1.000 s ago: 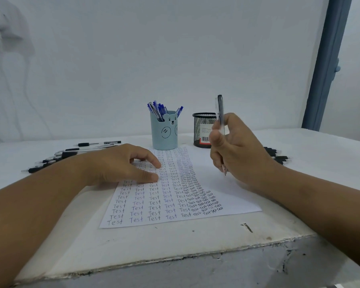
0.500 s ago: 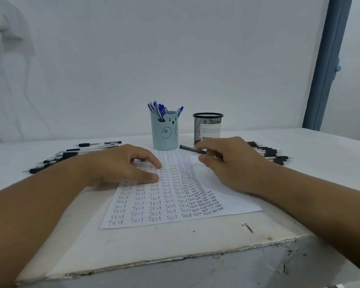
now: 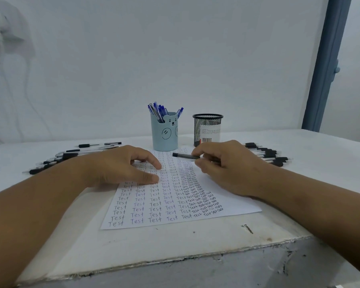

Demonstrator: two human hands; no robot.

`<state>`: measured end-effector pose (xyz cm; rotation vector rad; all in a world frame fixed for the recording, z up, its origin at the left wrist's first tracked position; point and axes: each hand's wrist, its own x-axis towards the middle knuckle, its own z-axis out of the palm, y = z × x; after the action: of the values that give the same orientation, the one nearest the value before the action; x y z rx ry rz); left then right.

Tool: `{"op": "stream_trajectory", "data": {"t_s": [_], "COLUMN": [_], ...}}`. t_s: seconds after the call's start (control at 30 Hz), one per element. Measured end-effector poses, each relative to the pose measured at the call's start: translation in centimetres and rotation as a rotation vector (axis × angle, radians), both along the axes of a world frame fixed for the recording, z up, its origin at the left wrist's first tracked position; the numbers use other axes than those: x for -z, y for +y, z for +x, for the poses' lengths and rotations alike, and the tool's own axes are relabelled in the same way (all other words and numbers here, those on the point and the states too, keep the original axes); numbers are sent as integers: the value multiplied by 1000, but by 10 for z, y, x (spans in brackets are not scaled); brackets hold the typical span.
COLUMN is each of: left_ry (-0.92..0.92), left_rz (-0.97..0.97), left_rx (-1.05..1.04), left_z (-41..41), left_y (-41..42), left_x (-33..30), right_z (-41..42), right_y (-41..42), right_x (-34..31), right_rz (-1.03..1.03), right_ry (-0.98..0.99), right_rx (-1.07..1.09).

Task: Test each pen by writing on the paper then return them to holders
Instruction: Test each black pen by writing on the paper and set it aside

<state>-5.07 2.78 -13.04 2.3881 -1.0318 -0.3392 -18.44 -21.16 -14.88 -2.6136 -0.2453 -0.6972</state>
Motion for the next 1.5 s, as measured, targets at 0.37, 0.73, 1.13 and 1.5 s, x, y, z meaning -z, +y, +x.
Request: {"op": "stream_trajectory", "data": {"t_s": [0.37,0.73,1.13,1.5], "left_ry": [-1,-5,32,13], "left_rz": [13,10,-2,4], "left_rx": [28,35,39,39], "left_z": [7,7,6,6], "left_y": [2,1,1,2], "left_x": [3,2,2,2], "right_z": [-1,-7,-5,-4], "right_y": [-43,-57,-49,-52], "right_x": [-21,-27,-22,-17], "right_rz": [-20,-209,-197,-152], "right_ry": [30,272,206,252], "right_rx": [273,521,463,479]}}
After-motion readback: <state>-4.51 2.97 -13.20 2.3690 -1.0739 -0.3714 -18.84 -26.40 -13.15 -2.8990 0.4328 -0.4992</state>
